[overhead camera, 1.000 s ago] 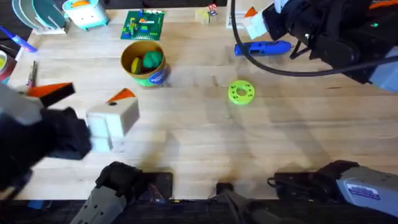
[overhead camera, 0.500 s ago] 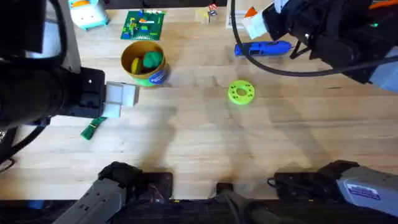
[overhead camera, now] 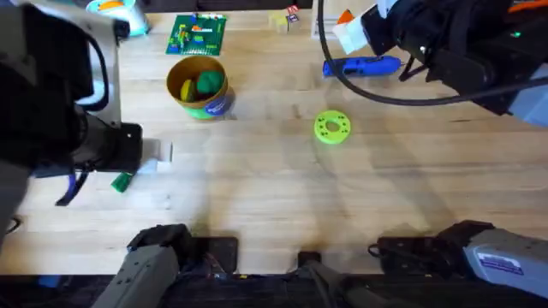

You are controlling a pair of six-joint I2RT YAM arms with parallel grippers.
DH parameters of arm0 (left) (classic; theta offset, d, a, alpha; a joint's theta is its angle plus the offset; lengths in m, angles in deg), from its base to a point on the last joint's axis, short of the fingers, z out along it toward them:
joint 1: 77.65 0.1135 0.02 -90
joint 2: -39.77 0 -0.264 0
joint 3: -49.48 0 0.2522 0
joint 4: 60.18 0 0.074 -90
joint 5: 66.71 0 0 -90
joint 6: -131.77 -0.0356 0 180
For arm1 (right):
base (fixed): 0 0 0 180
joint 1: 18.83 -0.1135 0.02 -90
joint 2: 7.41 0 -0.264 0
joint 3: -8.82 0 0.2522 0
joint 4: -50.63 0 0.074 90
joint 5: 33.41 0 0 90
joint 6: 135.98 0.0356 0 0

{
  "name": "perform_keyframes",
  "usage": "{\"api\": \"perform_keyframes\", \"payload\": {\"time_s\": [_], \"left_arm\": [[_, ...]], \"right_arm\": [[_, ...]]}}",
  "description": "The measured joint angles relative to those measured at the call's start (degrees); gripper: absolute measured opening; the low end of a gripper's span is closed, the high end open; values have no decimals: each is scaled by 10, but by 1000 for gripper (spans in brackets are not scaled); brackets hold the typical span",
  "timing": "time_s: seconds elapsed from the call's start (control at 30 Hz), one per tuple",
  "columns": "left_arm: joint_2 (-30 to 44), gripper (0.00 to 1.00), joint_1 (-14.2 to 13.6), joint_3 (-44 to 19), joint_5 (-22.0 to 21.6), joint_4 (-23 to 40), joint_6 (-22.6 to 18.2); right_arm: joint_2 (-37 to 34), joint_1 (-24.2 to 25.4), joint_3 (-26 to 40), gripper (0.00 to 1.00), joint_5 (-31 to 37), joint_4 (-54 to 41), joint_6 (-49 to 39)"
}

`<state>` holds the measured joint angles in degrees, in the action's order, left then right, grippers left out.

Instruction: Pick up the gripper from the table and insert it into the empty holder that is missing its gripper. Then pick up a screw, insert it into the mounting hole, and use the screwdriver to tighten it. Finally, clean up the table by picking up the vegetable and placing it into the bucket.

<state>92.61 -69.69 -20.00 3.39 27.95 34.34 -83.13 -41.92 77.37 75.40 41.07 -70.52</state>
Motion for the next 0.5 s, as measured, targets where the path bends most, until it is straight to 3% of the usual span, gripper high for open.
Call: {"api": "perform_keyframes", "payload": {"time_s": [0.13,0.23,0.5], "left_arm": [[39,991,80,60,22,-23,-52],[64,990,123,89,31,-47,-90],[107,990,191,99,38,-150,-172]], "right_arm": [[0,0,0,993,0,0,-16],[0,0,0,993,0,0,-23],[0,0,0,993,0,0,-29]]}}
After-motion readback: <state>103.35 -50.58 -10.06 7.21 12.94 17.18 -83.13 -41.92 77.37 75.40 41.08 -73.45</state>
